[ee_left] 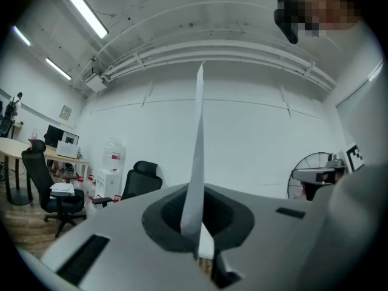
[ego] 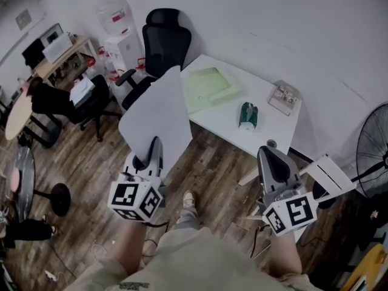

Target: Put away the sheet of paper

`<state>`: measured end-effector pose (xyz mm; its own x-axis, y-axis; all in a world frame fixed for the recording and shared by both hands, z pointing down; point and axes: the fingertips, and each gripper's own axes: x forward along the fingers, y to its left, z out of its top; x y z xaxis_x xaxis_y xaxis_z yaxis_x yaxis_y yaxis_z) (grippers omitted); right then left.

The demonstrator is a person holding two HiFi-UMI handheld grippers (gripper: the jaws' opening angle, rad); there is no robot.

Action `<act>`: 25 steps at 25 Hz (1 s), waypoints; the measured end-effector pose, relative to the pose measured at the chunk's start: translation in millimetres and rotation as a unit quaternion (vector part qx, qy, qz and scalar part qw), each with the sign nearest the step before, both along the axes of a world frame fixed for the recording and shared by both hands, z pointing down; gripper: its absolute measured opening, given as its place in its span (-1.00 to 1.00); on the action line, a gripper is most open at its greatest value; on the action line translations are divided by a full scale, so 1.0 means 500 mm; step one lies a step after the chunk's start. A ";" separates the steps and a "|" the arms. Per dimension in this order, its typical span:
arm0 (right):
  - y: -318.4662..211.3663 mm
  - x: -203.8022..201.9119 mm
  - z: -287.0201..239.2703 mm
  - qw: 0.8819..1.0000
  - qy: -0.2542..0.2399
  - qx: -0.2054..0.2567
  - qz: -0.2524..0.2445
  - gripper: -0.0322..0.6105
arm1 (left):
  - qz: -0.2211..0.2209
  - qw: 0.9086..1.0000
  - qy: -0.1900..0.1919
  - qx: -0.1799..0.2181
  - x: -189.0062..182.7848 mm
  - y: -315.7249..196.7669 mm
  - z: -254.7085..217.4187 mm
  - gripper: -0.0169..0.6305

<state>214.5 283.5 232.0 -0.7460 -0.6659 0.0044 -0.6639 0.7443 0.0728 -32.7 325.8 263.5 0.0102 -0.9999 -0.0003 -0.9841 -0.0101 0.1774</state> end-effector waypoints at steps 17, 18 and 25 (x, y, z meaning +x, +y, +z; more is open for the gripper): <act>-0.329 -0.250 0.015 0.999 0.012 -0.036 0.023 -0.83 | 0.076 0.991 0.090 -0.059 -0.232 -0.372 0.063 -0.89; -0.344 -0.260 0.019 0.999 0.014 -0.039 0.025 -0.83 | 0.081 0.989 0.103 -0.063 -0.240 -0.390 0.071 -0.89; -0.439 -0.319 0.050 0.997 0.022 -0.060 0.031 -0.83 | 0.120 0.973 0.176 -0.084 -0.284 -0.496 0.119 -0.89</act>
<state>54.8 63.9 257.0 -0.7002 -0.7039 0.1192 -0.7076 0.7065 0.0151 -174.8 77.9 322.9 0.2727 -0.9549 0.1173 -0.8349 -0.1743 0.5221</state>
